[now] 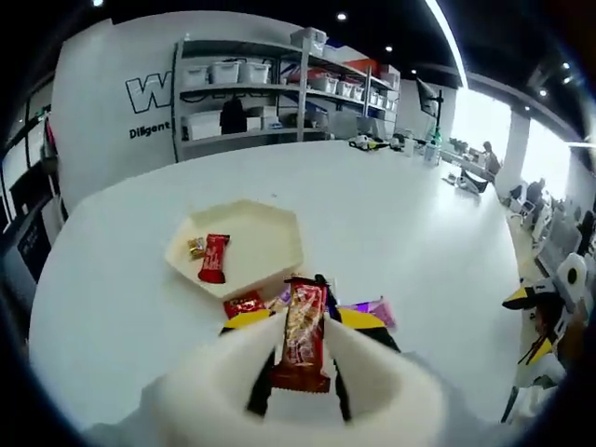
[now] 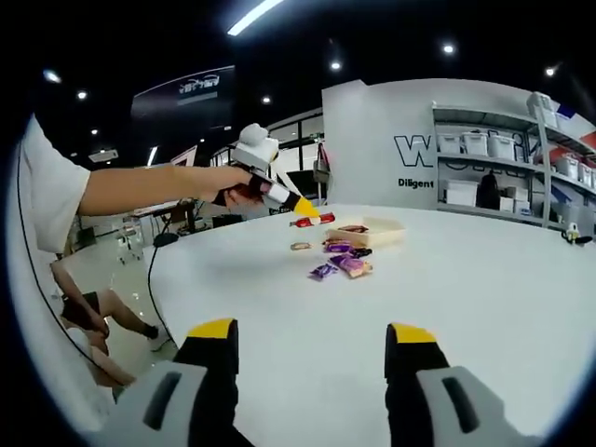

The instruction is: Place the target food into the container with the food tongs after gripping and lifting it, then release it inside without dropping or visibly crushing the food.

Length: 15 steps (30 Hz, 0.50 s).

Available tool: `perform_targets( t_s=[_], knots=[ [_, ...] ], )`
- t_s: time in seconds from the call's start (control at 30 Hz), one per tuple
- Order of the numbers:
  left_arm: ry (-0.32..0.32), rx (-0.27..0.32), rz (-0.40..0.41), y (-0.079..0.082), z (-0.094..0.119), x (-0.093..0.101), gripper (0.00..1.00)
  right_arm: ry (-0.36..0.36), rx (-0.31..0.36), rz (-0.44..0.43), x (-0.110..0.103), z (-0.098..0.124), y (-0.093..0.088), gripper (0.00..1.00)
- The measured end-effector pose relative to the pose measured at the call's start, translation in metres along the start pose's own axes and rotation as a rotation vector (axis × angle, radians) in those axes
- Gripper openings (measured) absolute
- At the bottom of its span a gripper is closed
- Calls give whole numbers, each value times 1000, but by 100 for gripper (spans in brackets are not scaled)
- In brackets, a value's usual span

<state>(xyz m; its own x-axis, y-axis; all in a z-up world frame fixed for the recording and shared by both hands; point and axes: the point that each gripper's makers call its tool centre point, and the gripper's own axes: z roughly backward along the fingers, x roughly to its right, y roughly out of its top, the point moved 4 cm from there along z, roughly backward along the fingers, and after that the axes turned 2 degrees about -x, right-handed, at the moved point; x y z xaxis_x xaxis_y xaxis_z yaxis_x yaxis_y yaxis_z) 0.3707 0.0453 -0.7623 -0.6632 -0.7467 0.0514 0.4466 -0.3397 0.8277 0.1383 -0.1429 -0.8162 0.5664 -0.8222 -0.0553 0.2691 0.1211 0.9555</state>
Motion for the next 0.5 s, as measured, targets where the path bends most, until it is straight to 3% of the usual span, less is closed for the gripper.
perform_targets(
  t_s=[0.27,0.5],
  knots=[
    [16,12,5,24,-20,-14,23,-9,9,-14,5,-2,2,60],
    [26,-2,35,40,-51,-31,23,-5,2,-5,6,-6,4,60]
  ],
)
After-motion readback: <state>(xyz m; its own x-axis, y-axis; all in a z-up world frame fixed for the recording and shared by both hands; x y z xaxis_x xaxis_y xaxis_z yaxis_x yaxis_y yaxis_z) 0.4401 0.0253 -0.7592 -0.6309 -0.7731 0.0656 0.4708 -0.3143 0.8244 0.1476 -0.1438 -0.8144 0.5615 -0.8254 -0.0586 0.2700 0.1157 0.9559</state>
